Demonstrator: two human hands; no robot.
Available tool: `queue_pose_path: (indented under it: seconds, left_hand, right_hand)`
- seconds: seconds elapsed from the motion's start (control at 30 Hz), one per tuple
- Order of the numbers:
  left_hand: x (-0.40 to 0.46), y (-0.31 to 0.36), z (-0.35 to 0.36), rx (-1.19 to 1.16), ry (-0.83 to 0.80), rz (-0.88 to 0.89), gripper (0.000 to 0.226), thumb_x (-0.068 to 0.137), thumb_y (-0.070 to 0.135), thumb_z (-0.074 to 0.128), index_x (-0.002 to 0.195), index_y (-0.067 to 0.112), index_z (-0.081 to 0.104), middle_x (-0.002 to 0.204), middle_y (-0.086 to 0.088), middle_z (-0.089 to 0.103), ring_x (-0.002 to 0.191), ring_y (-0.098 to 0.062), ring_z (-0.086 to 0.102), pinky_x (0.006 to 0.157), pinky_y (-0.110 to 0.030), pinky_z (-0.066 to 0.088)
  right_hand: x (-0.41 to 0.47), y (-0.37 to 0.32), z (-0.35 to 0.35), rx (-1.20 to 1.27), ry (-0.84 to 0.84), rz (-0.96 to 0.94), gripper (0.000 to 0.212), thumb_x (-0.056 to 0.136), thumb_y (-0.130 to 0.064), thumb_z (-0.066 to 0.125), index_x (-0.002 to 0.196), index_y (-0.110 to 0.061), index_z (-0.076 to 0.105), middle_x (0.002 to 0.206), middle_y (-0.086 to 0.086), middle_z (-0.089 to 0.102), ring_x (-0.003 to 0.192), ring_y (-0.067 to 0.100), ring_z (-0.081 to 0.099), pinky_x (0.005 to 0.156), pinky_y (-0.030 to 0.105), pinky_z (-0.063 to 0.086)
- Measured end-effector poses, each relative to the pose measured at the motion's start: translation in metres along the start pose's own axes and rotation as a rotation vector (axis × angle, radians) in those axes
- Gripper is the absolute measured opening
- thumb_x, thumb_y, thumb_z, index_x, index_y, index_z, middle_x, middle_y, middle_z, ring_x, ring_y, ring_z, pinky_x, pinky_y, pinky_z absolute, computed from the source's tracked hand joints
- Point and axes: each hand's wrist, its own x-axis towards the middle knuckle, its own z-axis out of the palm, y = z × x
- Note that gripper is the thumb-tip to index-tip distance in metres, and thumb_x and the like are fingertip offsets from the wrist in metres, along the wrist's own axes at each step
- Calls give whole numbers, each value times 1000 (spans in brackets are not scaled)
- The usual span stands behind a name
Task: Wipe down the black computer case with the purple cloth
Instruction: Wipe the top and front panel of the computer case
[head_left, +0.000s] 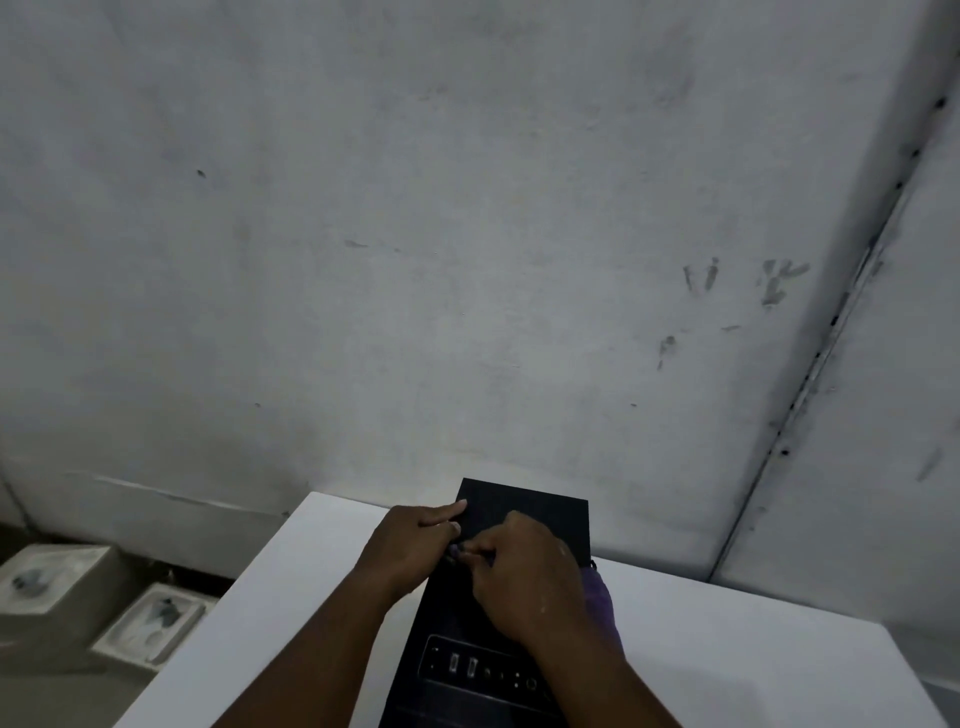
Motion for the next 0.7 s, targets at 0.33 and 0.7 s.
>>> queue_pose_path:
  seconds: [0.33,0.7]
  left_hand:
    - [-1,-4,2,0,8,7,34,99,23,60,121,46,72,103,4,78,64,-2,64,47,-14,39]
    - [-1,-8,4,11,22,11,38,95,30,61,95,67,69,102,12,79,87,-9,74,90,-40,61]
  right_hand:
    - [-7,-2,6,-57,-20,-33,28,101,-50,52,106,-41,77,85,-10,45,91,10,61,72,26,38]
    - [-6,-1,-5,1,-53,-21,19,98,-54,60,112,-55,73,100,-16,63,95,5,61,76,22,46]
